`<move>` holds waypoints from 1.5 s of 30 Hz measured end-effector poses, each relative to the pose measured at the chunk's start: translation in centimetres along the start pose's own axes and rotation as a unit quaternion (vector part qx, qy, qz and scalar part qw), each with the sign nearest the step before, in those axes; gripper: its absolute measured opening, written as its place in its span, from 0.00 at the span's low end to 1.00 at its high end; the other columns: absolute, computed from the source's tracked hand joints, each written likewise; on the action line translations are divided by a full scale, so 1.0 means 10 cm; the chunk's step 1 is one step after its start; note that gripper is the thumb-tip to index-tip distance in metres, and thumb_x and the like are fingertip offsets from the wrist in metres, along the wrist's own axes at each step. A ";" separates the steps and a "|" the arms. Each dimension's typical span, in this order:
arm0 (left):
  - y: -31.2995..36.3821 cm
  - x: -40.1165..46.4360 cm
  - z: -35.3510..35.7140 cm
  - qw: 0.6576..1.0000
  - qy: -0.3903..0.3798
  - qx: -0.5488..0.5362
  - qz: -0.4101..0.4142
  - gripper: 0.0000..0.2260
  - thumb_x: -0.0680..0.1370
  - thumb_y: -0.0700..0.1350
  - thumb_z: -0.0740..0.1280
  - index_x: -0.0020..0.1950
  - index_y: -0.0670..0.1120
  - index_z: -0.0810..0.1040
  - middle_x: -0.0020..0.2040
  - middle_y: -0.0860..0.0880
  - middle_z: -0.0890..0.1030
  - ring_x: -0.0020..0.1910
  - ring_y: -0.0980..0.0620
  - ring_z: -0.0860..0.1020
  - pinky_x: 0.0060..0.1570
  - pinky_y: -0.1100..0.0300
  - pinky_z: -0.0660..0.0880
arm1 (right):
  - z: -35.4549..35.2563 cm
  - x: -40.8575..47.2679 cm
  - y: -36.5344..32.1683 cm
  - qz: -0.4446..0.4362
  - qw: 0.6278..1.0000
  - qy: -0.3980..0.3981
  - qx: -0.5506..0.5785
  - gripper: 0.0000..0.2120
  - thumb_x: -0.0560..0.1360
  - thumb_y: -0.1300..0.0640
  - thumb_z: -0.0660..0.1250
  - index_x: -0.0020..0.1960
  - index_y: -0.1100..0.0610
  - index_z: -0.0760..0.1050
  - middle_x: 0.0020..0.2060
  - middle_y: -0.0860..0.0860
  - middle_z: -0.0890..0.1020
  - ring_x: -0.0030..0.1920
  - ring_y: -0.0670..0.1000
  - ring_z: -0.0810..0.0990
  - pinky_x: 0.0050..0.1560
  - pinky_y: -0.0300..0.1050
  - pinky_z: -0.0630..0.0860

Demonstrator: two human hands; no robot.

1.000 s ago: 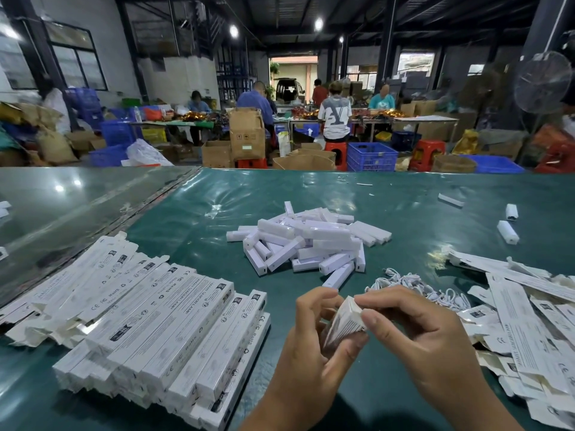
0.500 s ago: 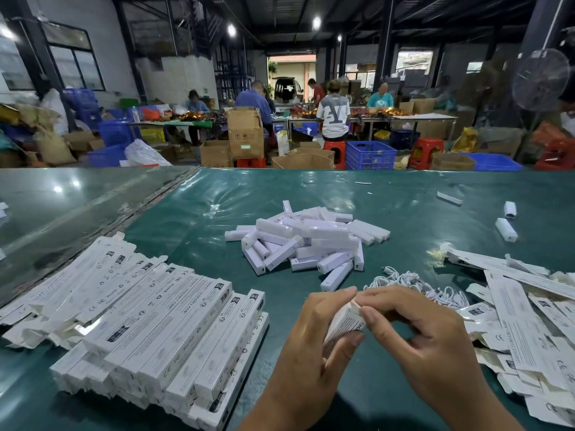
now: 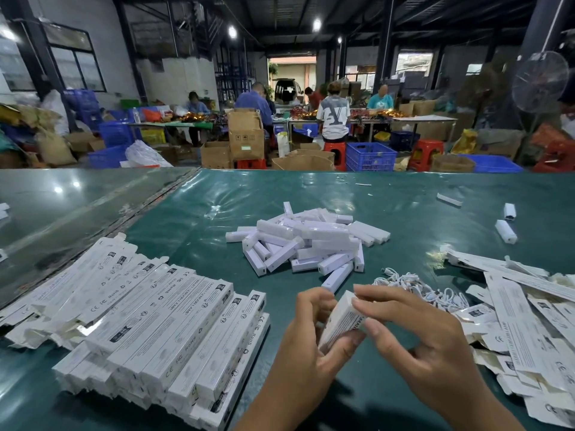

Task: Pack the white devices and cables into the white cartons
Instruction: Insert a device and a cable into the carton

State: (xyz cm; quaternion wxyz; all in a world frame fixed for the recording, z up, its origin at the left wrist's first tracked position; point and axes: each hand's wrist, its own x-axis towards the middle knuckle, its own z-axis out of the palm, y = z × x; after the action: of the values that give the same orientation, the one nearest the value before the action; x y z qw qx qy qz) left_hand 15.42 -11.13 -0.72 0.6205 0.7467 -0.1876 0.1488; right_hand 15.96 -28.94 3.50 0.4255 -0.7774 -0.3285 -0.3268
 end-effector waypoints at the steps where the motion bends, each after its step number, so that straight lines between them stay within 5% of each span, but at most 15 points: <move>1: 0.00 0.01 -0.01 0.999 -0.022 0.030 -0.023 0.21 0.74 0.60 0.74 0.60 0.61 0.68 0.52 0.57 0.79 0.45 0.54 0.80 0.42 0.61 0.77 | -0.01 0.00 0.02 0.020 1.000 0.003 0.011 0.08 0.75 0.53 0.72 0.53 0.53 0.85 0.56 0.44 0.85 0.53 0.44 0.85 0.53 0.35 0.78; 4: -0.03 0.01 -0.04 0.978 -0.088 0.178 -0.064 0.18 0.73 0.56 0.73 0.55 0.60 0.66 0.47 0.58 0.78 0.44 0.58 0.78 0.45 0.58 0.77 | -0.01 0.01 0.10 0.155 0.985 -0.001 0.071 0.08 0.75 0.45 0.73 0.52 0.44 0.81 0.50 0.42 0.85 0.50 0.45 0.84 0.48 0.39 0.81; 8: 0.03 0.02 -0.06 0.970 -0.088 0.226 -0.017 0.12 0.75 0.55 0.71 0.55 0.55 0.72 0.47 0.58 0.80 0.43 0.59 0.78 0.47 0.54 0.78 | 0.00 -0.01 0.31 0.254 0.965 0.001 0.068 0.06 0.77 0.54 0.72 0.52 0.45 0.82 0.49 0.44 0.85 0.51 0.47 0.83 0.54 0.50 0.80; 13: 0.21 0.05 -0.23 0.913 -0.021 0.401 0.065 0.17 0.78 0.62 0.61 0.60 0.56 0.78 0.51 0.59 0.75 0.43 0.60 0.73 0.42 0.65 0.73 | 0.01 -0.02 0.29 0.267 0.957 -0.019 0.115 0.15 0.77 0.40 0.66 0.61 0.42 0.78 0.59 0.36 0.82 0.61 0.39 0.79 0.58 0.35 0.74; 16: 0.41 0.09 -0.51 0.898 0.106 0.428 0.020 0.15 0.74 0.59 0.68 0.59 0.59 0.74 0.45 0.59 0.78 0.40 0.56 0.76 0.38 0.59 0.73 | 0.00 0.00 0.29 0.275 0.958 0.001 0.082 0.15 0.76 0.38 0.64 0.59 0.42 0.77 0.56 0.34 0.82 0.59 0.37 0.79 0.56 0.36 0.72; 19: 0.49 0.07 -0.87 0.842 0.151 0.512 -0.080 0.13 0.74 0.61 0.70 0.50 0.57 0.71 0.41 0.57 0.78 0.38 0.53 0.77 0.37 0.54 0.76 | -0.03 0.01 0.32 0.292 0.954 0.014 0.062 0.16 0.73 0.37 0.63 0.57 0.43 0.78 0.51 0.33 0.82 0.53 0.36 0.81 0.51 0.34 0.73; 22: 0.46 0.04 -1.10 0.766 0.136 0.605 -0.171 0.17 0.75 0.63 0.68 0.57 0.55 0.73 0.53 0.55 0.78 0.50 0.51 0.75 0.48 0.53 0.74 | -0.02 0.01 0.32 0.293 0.955 0.012 0.048 0.16 0.73 0.37 0.62 0.56 0.44 0.78 0.49 0.37 0.84 0.52 0.37 0.81 0.49 0.29 0.72; 25: 0.38 0.07 -1.14 0.737 0.110 0.632 -0.213 0.25 0.76 0.63 0.65 0.67 0.51 0.68 0.64 0.51 0.74 0.61 0.47 0.72 0.57 0.51 0.70 | -0.02 0.01 0.30 0.290 0.956 -0.002 0.031 0.18 0.74 0.38 0.62 0.57 0.45 0.78 0.53 0.39 0.83 0.54 0.36 0.80 0.49 0.24 0.70; 32: 0.28 0.10 -1.15 0.777 0.110 0.590 -0.190 0.25 0.77 0.52 0.70 0.71 0.50 0.66 0.68 0.52 0.74 0.67 0.47 0.71 0.64 0.46 0.68 | -0.02 0.01 0.34 0.280 0.958 -0.054 -0.028 0.14 0.77 0.41 0.63 0.57 0.48 0.79 0.52 0.40 0.82 0.54 0.37 0.78 0.50 0.24 0.69; 35: 0.27 0.17 -0.78 0.843 0.128 0.516 -0.078 0.23 0.74 0.44 0.75 0.67 0.43 0.75 0.64 0.45 0.77 0.64 0.42 0.75 0.63 0.42 0.68 | -0.09 -0.01 0.50 0.276 0.942 -0.104 -0.157 0.10 0.80 0.49 0.68 0.58 0.53 0.79 0.54 0.47 0.82 0.56 0.47 0.79 0.55 0.35 0.70; 40: 0.05 -0.01 -0.02 0.886 -0.035 0.457 0.074 0.16 0.75 0.49 0.73 0.61 0.48 0.79 0.62 0.49 0.78 0.63 0.48 0.76 0.66 0.55 0.65 | -0.50 -0.02 0.87 0.395 0.772 -0.149 -0.475 0.26 0.79 0.41 0.64 0.72 0.54 0.68 0.69 0.56 0.74 0.69 0.59 0.72 0.68 0.54 0.68; 42: -0.07 -0.08 0.12 0.896 -0.103 0.425 0.080 0.16 0.78 0.53 0.67 0.65 0.51 0.76 0.67 0.53 0.73 0.70 0.53 0.69 0.68 0.63 0.56 | -0.72 -0.07 0.99 0.470 0.723 -0.127 -0.491 0.33 0.79 0.40 0.64 0.76 0.56 0.58 0.76 0.60 0.65 0.75 0.63 0.63 0.73 0.62 0.61; 45: -0.17 -0.08 0.19 0.909 -0.124 0.389 0.083 0.17 0.80 0.55 0.63 0.67 0.52 0.73 0.70 0.56 0.69 0.72 0.58 0.63 0.67 0.67 0.53 | -0.93 -0.16 1.11 0.545 0.689 -0.107 -0.466 0.31 0.79 0.50 0.66 0.75 0.61 0.56 0.73 0.63 0.66 0.70 0.67 0.67 0.65 0.64 0.69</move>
State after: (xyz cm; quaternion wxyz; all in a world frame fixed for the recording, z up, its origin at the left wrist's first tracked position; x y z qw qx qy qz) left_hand 15.54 -12.66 -2.93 0.2375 0.9233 -0.2516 0.1669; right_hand 21.70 -42.14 1.27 0.0742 -0.9478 0.3037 -0.0635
